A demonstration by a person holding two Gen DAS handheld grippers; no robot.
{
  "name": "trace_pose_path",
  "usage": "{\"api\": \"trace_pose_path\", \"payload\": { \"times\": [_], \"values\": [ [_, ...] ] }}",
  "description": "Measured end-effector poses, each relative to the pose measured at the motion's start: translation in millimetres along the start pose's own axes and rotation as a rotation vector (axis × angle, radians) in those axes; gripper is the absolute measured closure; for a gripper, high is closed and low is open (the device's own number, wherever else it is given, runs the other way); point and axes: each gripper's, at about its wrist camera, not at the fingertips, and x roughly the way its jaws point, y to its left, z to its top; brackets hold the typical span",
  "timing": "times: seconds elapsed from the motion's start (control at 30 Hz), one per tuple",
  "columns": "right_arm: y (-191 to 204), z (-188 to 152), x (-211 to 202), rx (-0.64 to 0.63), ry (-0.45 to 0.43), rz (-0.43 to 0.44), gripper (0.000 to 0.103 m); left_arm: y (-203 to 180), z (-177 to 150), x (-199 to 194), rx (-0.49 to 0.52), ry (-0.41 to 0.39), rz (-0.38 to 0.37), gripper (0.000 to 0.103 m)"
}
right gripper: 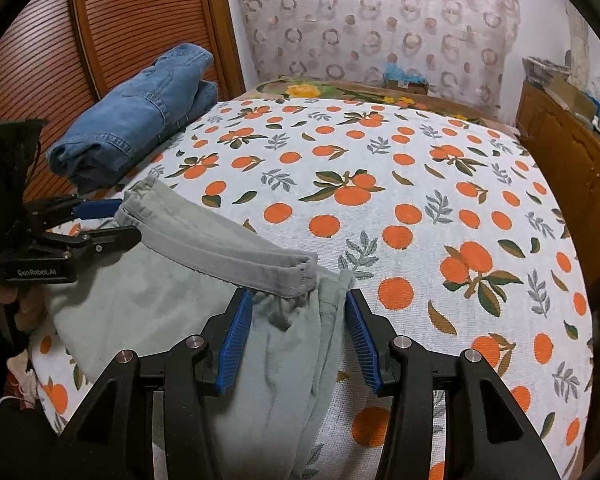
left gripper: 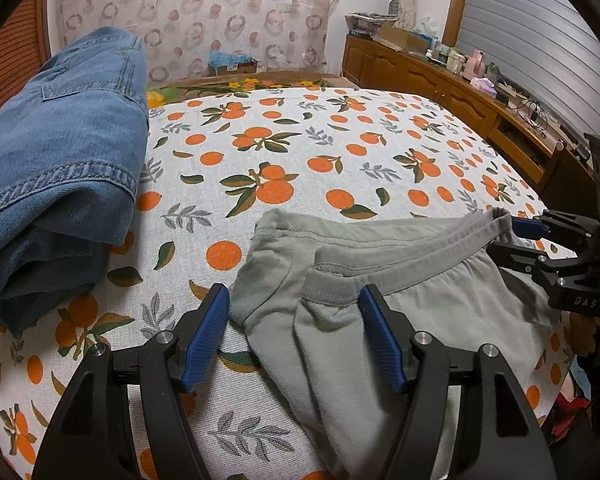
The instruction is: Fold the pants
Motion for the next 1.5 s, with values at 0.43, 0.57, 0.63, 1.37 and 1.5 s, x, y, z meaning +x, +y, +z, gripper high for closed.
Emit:
{"api": "trace_pose_path", "payload": {
  "times": [0.43, 0.57, 0.63, 1.37, 1.5],
  "values": [
    [-4.5, -2.0, -0.6, 0.022, -0.015, 0.022, 0.066, 4.0, 1.3, -2.4, -0.073, 0.004, -0.128, 0.075],
    [-6.2, -2.5, -0.7, 0.026, -0.017, 0.033, 0.074, -3.0, 2.7, -9.7, -0.065, -0.019, -0.118, 0.081],
    [-6.6, -2.8, -0.6, 0.028, -0.017, 0.041, 0.083, -5.3, 4.1, -15.6, -0.057, -0.036, -0.109, 0.081],
    [3.3, -11.0, -46.7, 0.020, -0.153, 0.098, 0.089, -36.0, 5.1, -77.9, 0.014, -0.188, -0.091, 0.082],
    [3.9, -11.1, -56.6, 0.018, -0.181, 0.100, 0.089, -38.8, 6.2, -85.2, 0.021, -0.207, -0.090, 0.082]
  ]
}}
